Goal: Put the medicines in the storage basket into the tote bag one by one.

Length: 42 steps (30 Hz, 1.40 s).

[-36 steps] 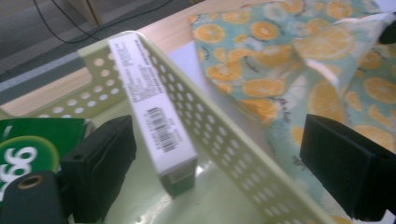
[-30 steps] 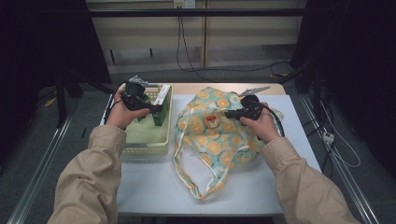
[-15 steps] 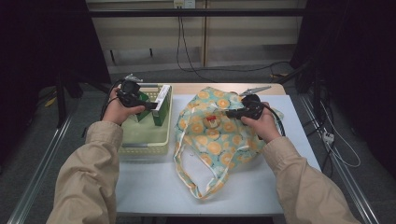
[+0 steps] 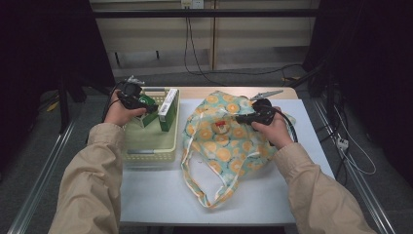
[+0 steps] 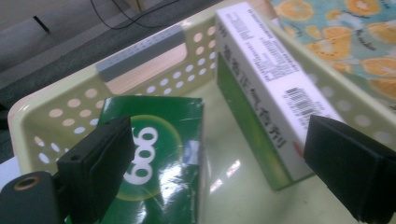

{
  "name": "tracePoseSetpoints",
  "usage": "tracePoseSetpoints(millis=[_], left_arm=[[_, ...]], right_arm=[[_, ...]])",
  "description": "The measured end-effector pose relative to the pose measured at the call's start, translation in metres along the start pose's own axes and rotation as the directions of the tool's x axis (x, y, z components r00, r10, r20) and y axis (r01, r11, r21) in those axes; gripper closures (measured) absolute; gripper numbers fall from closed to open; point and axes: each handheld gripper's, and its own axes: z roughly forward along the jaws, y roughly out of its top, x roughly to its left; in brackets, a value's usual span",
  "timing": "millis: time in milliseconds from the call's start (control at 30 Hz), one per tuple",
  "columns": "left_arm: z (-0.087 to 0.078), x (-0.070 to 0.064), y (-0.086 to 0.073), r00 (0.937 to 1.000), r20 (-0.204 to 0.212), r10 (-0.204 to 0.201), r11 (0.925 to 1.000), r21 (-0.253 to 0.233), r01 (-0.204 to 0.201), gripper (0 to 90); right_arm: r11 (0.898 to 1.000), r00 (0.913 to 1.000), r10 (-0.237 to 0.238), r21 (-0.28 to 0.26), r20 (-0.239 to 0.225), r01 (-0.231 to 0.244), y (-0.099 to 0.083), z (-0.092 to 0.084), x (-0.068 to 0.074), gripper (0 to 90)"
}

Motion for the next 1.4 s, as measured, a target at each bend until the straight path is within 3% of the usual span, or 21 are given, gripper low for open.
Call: tracePoseSetpoints(millis=[233,467,567,900,1033,1100,1167,1267,1333,1400], left_arm=[[0.01,0.016,-0.007,0.9984,-0.045,-0.034,0.9994,0.003,0.034,8.6],[0.022,0.027,-0.012,0.9971,-0.058,-0.05,0.9985,0.02,0.051,8.6],[0.026,0.026,-0.011,0.9969,-0.056,-0.056,0.9982,0.018,0.057,7.3],[0.03,0.018,-0.009,0.9946,-0.103,-0.008,0.998,0.062,0.015,6.8],[0.025,0.015,-0.007,0.9944,-0.105,-0.011,0.9968,0.078,0.019,15.9],[0.023,0.012,-0.007,0.9958,-0.088,-0.023,0.9968,0.074,0.03,18.8],[0.019,0.009,-0.007,0.9966,-0.082,0.002,0.9963,0.086,0.005,23.0],[0.016,0.003,-0.008,0.9986,-0.049,-0.022,0.9976,0.065,0.025,31.4],[0.014,0.002,-0.006,0.9982,-0.06,0.001,0.9965,0.084,0.004,30.4],[0.013,0.003,-0.006,0.996,-0.087,-0.022,0.997,0.072,0.028,22.6]], right_arm=[[1.0,1.0,-0.001,-0.001,-0.004,0.001,0.0,0.0,-0.001,88.5],[1.0,1.0,0.006,0.0,-0.004,-0.006,0.0,-0.001,-0.003,88.6],[1.0,1.0,0.004,0.002,-0.002,-0.004,0.0,-0.001,-0.004,88.5],[1.0,1.0,0.002,-0.003,-0.007,-0.002,0.0,-0.001,-0.003,88.5],[1.0,0.9999,0.004,-0.007,-0.009,-0.004,0.0,-0.001,-0.003,88.5],[1.0,0.9999,0.004,-0.01,-0.011,-0.004,0.0,-0.001,-0.003,88.5],[1.0,0.9999,0.004,-0.014,-0.012,-0.005,0.0,-0.001,-0.003,88.5],[1.0,0.9999,0.001,-0.016,-0.015,-0.001,0.0,-0.001,-0.002,88.5],[1.0,0.9999,0.001,-0.016,-0.015,-0.001,-0.001,-0.001,-0.002,88.5],[1.0,0.9999,0.001,-0.016,-0.015,-0.001,0.0,-0.002,-0.002,88.5]])
